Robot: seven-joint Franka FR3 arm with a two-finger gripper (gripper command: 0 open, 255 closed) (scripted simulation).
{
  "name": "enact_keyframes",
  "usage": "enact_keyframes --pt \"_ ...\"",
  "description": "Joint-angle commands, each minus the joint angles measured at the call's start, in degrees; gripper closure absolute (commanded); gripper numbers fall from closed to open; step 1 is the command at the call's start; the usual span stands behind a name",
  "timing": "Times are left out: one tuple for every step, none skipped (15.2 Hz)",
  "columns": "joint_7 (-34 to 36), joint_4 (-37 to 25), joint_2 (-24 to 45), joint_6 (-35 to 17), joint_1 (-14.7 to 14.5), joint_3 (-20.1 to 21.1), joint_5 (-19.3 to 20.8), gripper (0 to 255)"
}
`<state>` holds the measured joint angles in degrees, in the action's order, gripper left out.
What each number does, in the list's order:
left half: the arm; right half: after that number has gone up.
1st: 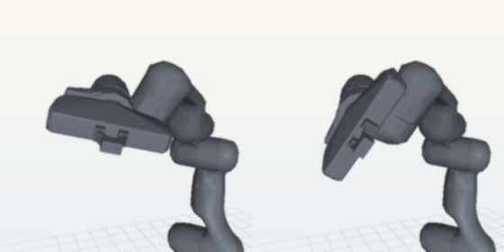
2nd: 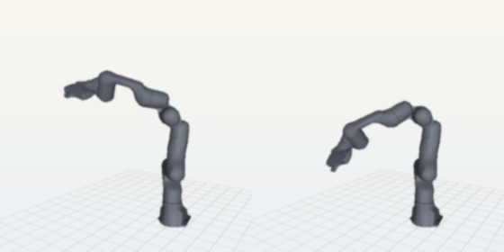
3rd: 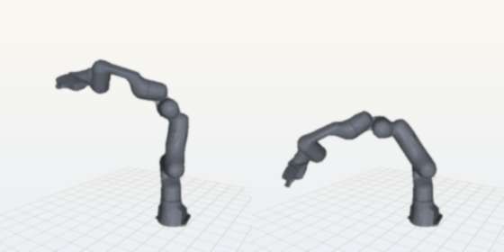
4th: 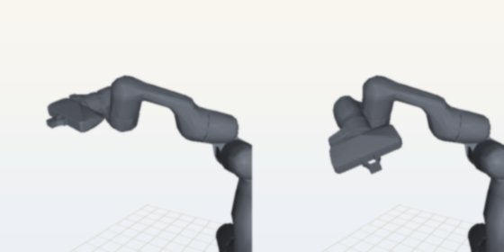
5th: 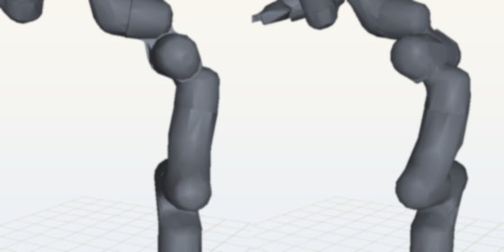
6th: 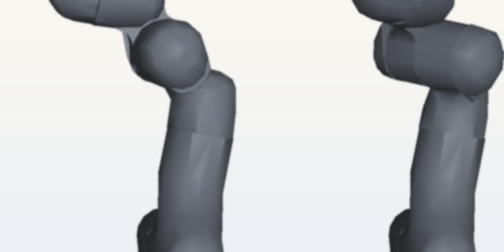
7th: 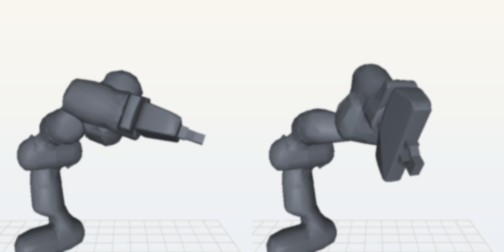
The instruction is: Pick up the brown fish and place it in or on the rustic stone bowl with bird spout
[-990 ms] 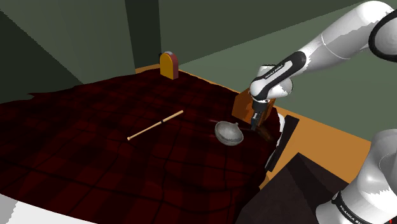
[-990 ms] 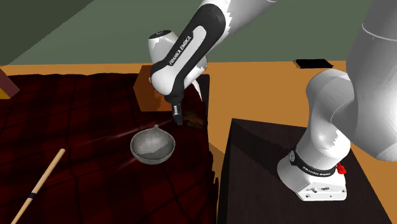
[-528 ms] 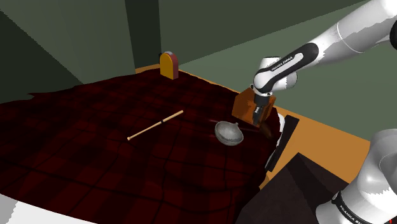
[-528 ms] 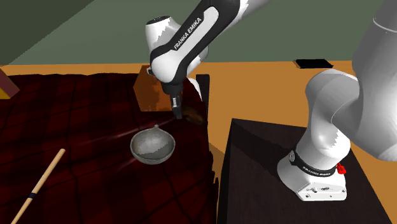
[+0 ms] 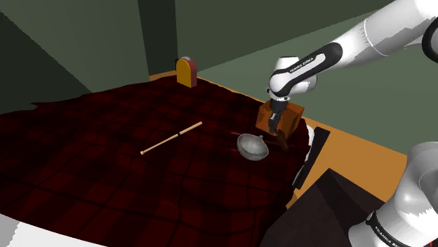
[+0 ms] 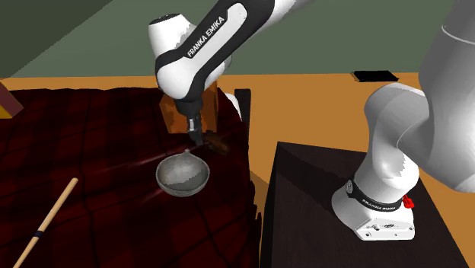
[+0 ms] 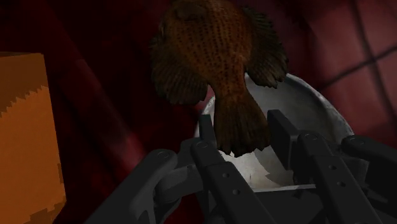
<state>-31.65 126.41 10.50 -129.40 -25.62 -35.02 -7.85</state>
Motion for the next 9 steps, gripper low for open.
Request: enact_keyframes --pt "0.82 -3.58 2.94 1.14 -0.48 1.29 -1.97 255" --pt "1.37 -5.37 4.3 1.76 -0.72 1.93 -2.77 255" --pt "1.93 -7.23 5.68 2.42 -0.93 2.55 -3.53 255" --pt "2.51 -9.16 7.08 3.11 -1.1 3.17 -4.24 255" --pt "3.09 -11.15 8.49 3.84 -1.24 3.77 -4.92 255" --pt "3.7 -13.22 9.93 4.6 -1.35 4.35 -5.56 255" --pt "4.31 -15.37 11.4 5.4 -1.43 4.91 -6.16 255" --pt "4.94 -17.59 12.89 6.24 -1.48 5.46 -6.73 255" --pt "5.59 -19.9 14.4 7.12 -1.5 6.0 -7.26 255"
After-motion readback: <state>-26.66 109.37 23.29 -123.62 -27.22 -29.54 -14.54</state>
